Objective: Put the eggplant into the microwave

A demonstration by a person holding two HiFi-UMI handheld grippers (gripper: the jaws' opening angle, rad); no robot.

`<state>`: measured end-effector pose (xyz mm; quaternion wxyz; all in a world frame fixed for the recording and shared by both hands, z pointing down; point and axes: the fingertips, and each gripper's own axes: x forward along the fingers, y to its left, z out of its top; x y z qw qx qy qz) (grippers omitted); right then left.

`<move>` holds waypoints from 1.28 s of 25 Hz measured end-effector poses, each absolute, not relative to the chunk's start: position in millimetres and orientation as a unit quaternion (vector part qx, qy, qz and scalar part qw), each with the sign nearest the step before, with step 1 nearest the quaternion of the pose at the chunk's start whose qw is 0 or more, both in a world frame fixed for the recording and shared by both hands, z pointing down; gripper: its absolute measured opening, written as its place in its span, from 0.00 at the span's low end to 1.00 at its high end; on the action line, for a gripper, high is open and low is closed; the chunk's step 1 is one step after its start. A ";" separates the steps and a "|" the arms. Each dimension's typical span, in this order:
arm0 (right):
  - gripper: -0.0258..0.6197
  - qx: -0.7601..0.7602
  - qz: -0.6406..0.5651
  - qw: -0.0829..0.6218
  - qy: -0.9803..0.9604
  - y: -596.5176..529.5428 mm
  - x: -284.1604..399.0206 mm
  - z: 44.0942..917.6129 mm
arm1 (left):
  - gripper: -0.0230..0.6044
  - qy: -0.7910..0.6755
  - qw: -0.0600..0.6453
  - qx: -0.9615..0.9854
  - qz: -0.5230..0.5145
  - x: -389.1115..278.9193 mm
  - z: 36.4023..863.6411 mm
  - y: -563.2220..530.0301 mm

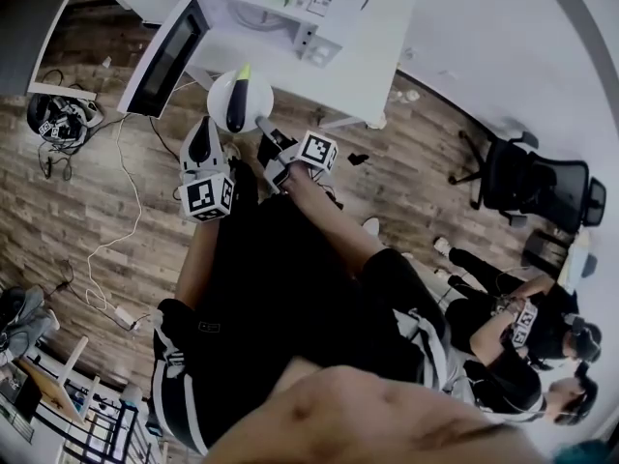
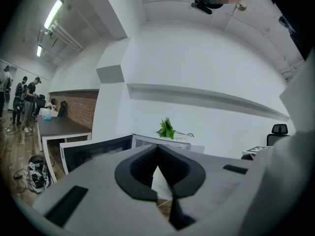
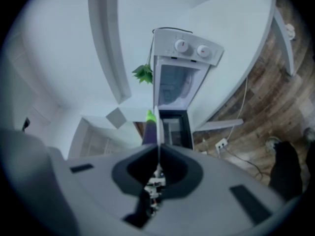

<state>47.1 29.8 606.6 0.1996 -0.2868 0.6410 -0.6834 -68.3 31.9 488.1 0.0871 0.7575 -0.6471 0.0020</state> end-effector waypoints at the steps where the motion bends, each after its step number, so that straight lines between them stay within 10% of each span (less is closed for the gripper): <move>1: 0.10 -0.289 -0.684 0.201 0.639 24.6 44.7 607.9 | 0.09 -0.645 0.088 0.759 0.002 -70.8 488.6 25.7; 32: 0.10 -0.382 -0.657 0.261 0.595 -147.7 0.2 679.6 | 0.09 -0.575 0.093 0.813 0.017 -104.0 503.9 -128.6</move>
